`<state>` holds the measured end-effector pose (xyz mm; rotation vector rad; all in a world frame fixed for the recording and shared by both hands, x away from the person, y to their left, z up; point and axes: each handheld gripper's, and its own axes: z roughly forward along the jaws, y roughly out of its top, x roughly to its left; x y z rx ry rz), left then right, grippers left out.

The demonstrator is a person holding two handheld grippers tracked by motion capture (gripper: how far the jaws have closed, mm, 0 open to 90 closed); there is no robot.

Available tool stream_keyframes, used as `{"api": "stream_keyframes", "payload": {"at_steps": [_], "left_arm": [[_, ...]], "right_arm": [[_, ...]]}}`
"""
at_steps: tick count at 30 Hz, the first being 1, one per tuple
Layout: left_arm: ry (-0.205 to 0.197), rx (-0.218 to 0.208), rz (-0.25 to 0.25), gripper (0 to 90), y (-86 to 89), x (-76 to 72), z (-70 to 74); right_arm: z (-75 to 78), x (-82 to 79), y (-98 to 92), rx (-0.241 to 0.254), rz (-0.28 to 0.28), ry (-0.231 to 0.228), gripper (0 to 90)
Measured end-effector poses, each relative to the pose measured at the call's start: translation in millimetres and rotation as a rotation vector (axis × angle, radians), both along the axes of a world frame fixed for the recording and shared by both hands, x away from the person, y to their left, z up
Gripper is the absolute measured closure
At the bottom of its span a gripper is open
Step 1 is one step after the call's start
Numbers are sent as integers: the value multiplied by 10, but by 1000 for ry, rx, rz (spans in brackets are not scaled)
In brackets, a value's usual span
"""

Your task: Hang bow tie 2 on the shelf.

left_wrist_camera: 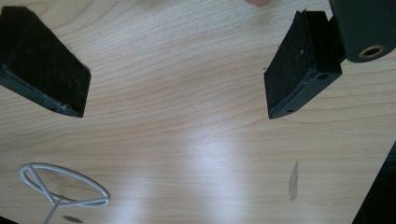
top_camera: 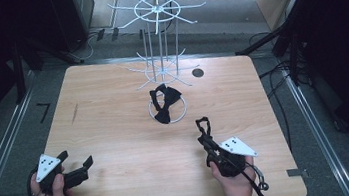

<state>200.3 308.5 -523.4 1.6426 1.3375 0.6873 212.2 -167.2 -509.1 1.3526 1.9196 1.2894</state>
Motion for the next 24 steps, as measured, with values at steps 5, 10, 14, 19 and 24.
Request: {"api": "stream_keyframes", "payload": {"at_steps": [5, 10, 14, 19, 24], "left_arm": [[-2, 6, 1, 81, -7, -2, 0], [-4, 7, 4, 81, -12, -4, 0], [-5, 7, 2, 80, -11, -7, 0], [-5, 5, 2, 80, -11, -11, 0], [-2, 9, -1, 81, -11, -10, 1]], "right_arm": [[77, 7, -22, 6, -9, -24, 806], [130, 17, -33, 9, -7, -39, 806], [172, 18, -35, 11, -6, -51, 805], [261, 32, -21, 19, -6, -71, 805], [354, 45, -3, 29, -4, -89, 805]]}}
